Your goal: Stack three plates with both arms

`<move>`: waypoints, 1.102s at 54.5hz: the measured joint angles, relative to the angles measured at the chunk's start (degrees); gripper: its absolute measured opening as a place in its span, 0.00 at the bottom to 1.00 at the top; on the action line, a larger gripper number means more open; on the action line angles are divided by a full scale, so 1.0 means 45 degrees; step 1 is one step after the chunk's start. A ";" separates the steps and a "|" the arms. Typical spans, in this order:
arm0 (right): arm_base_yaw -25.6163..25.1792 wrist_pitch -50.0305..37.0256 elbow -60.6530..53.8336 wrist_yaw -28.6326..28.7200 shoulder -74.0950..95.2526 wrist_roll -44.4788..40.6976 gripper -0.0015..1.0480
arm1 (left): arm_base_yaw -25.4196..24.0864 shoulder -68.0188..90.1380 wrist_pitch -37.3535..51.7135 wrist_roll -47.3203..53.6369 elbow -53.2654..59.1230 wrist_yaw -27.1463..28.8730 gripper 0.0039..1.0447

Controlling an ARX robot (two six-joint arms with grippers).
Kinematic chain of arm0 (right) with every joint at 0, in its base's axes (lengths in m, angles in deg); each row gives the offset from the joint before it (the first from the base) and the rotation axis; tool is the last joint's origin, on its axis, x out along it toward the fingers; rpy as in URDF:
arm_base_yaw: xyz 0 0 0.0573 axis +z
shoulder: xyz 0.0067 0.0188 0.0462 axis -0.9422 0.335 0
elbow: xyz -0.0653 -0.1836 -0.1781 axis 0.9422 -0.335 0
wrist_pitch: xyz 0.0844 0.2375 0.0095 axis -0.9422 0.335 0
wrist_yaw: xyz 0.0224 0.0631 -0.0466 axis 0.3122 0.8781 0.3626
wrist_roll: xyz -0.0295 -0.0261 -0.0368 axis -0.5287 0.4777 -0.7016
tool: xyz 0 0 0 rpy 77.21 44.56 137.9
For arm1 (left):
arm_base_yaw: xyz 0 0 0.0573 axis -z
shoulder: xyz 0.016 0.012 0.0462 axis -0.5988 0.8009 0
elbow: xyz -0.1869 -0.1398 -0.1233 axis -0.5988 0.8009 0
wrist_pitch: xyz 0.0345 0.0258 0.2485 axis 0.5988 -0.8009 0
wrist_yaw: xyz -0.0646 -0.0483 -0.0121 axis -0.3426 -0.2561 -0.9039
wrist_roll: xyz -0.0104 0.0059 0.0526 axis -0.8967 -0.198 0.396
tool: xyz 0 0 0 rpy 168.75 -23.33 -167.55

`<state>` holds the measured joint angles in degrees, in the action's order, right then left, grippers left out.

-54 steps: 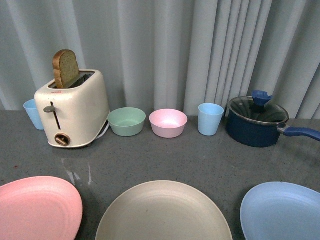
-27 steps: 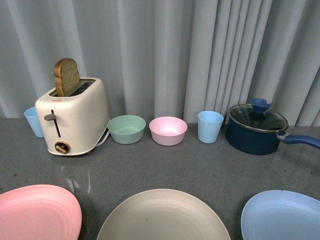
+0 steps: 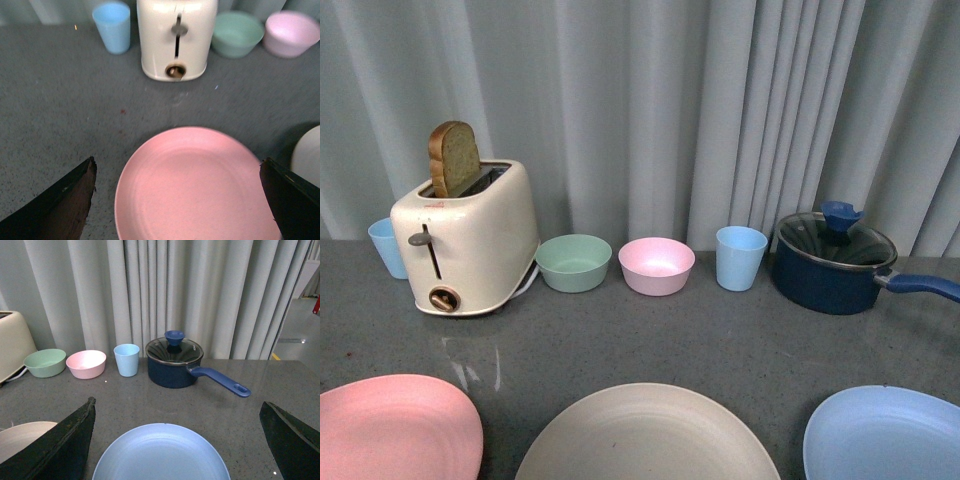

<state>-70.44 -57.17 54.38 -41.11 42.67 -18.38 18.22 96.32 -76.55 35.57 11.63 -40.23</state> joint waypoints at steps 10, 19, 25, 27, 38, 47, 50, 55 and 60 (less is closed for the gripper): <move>0.0000 0.0000 0.0000 0.0000 0.0000 0.0000 0.93 | -0.0486 0.4362 -0.1914 0.2550 -0.2195 0.0015 0.94; 0.0000 0.0000 0.0000 0.0000 0.0000 0.0000 0.93 | -0.0908 0.6819 -0.2875 0.3973 -0.4012 0.0709 0.94; 0.0000 0.0000 0.0000 0.0000 0.0000 0.0000 0.93 | -0.1166 0.8092 -0.3808 0.5071 -0.4983 0.1069 0.94; 0.0000 0.0000 0.0000 0.0000 0.0000 0.0000 0.93 | -0.1229 0.8524 -0.4158 0.5202 -0.5362 0.1258 0.94; 0.0000 0.0000 0.0000 0.0000 0.0000 0.0000 0.93 | -0.1413 0.9918 -0.5309 0.5178 -0.7179 0.1758 0.94; 0.0000 0.0000 0.0000 0.0000 0.0000 0.0000 0.93 | -0.1447 1.0540 -0.5901 0.5168 -0.8140 0.1957 0.94; 0.0000 0.0000 0.0000 -0.0005 0.0000 0.0000 0.93 | -0.1447 1.0715 -0.6309 0.5139 -0.8340 0.1778 0.94; 0.0000 0.0000 0.0000 0.0005 0.0000 0.0000 0.93 | -0.1428 1.1011 -0.6552 0.5134 -0.8495 0.1642 0.94; 0.0000 0.0000 0.0000 0.0000 0.0000 0.0000 0.93 | -0.1433 1.1327 -0.6683 0.5042 -0.8660 0.1559 0.94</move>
<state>-70.44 -57.17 54.38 -41.11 42.67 -18.38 11.77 147.29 -106.62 58.26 -27.34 -33.21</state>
